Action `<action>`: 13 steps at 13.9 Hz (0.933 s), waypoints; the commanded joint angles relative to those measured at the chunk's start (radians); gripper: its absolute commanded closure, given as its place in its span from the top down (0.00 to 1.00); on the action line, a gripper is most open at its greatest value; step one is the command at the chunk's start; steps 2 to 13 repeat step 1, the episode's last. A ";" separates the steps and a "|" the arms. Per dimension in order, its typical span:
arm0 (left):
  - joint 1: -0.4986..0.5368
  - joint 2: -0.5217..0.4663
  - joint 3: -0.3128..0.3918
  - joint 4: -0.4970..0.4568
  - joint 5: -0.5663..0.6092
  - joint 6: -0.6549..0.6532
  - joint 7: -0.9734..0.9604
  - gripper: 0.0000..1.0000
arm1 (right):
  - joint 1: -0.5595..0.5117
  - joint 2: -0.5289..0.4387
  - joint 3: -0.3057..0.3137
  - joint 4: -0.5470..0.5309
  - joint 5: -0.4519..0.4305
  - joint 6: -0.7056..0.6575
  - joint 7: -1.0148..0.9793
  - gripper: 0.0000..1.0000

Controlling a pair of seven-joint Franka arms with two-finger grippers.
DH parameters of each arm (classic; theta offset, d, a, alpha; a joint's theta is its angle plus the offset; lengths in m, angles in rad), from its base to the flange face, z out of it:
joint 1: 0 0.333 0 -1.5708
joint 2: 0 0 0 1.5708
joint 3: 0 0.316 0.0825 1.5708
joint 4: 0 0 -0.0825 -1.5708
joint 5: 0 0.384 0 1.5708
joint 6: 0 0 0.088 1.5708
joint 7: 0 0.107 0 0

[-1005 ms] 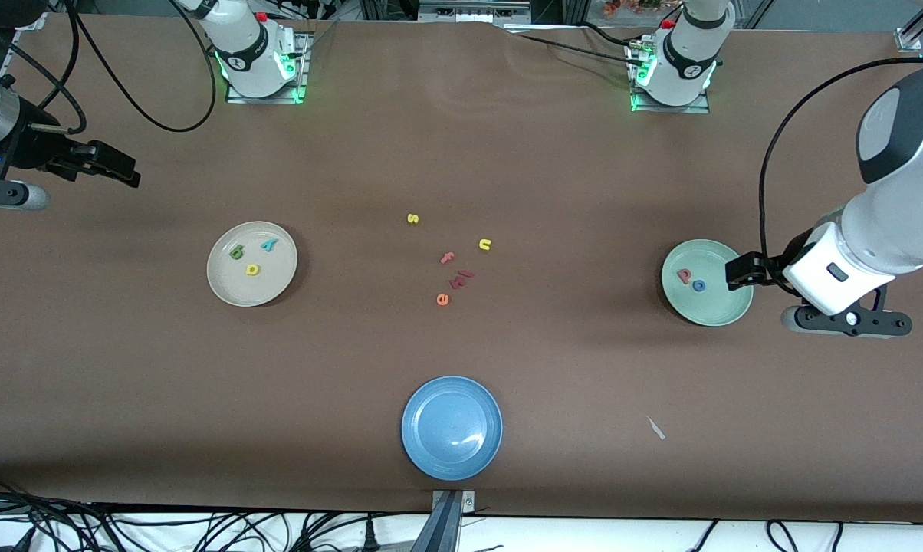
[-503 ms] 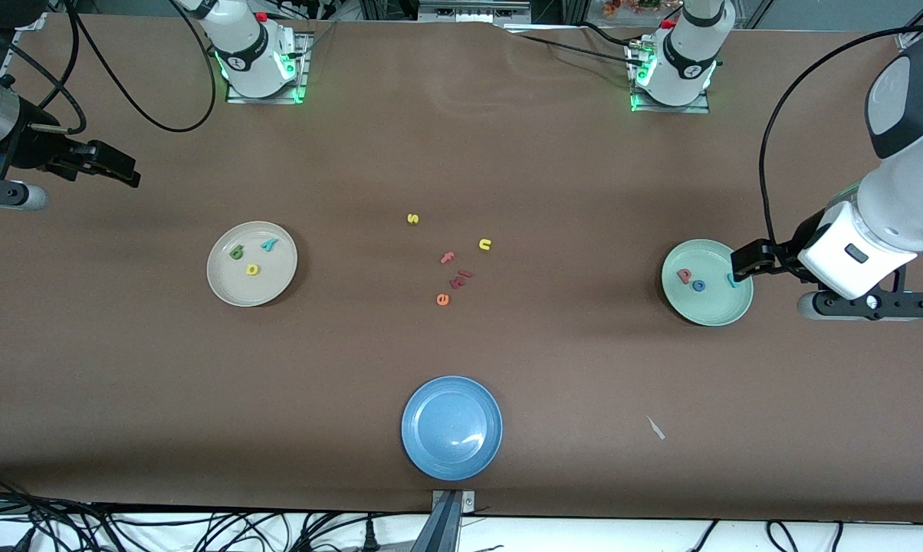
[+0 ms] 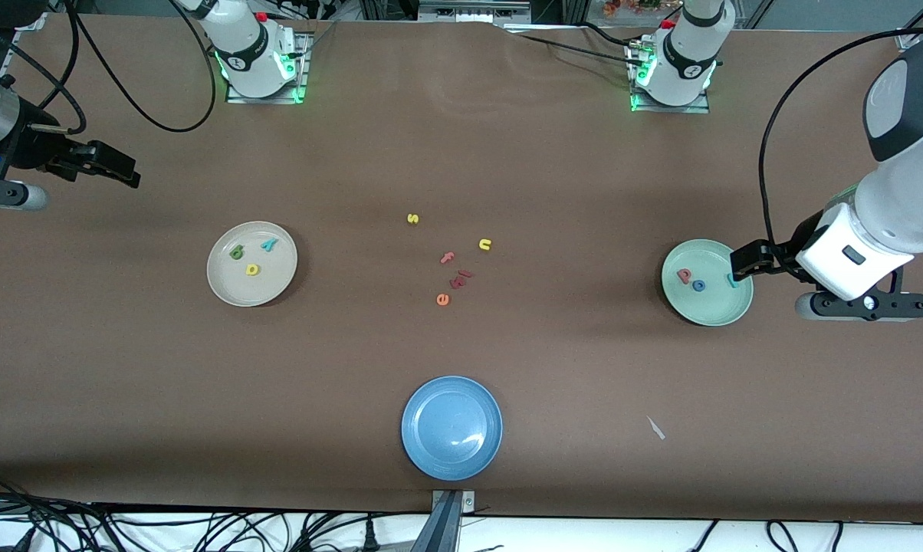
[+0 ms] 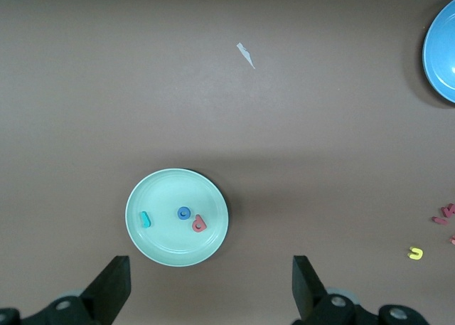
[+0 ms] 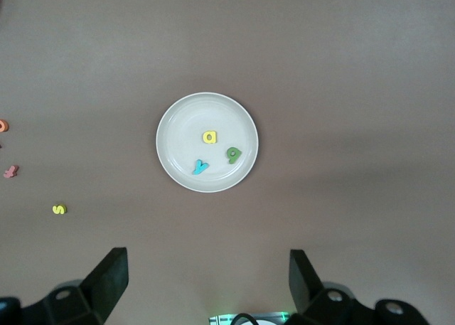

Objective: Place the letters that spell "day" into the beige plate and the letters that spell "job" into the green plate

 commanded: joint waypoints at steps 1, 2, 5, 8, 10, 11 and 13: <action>-0.017 -0.018 0.015 -0.012 -0.026 -0.010 0.013 1.00 | -0.014 -0.006 0.011 0.000 0.005 0.003 -0.012 1.00; -0.017 -0.018 0.015 -0.012 -0.026 -0.010 0.013 1.00 | -0.014 -0.006 0.011 0.000 0.005 0.003 -0.012 1.00; -0.017 -0.018 0.015 -0.012 -0.026 -0.010 0.013 1.00 | -0.014 -0.006 0.011 0.000 0.005 0.003 -0.012 1.00; -0.017 -0.018 0.015 -0.012 -0.026 -0.010 0.013 1.00 | -0.014 -0.006 0.011 0.000 0.005 0.003 -0.012 1.00; -0.017 -0.018 0.015 -0.012 -0.026 -0.010 0.013 1.00 | -0.014 -0.006 0.011 0.000 0.005 0.003 -0.012 1.00; -0.017 -0.018 0.015 -0.012 -0.026 -0.010 0.013 1.00 | -0.014 -0.006 0.011 0.000 0.005 0.003 -0.012 1.00; -0.017 -0.018 0.015 -0.012 -0.026 -0.010 0.013 1.00 | -0.014 -0.006 0.011 0.000 0.005 0.003 -0.012 1.00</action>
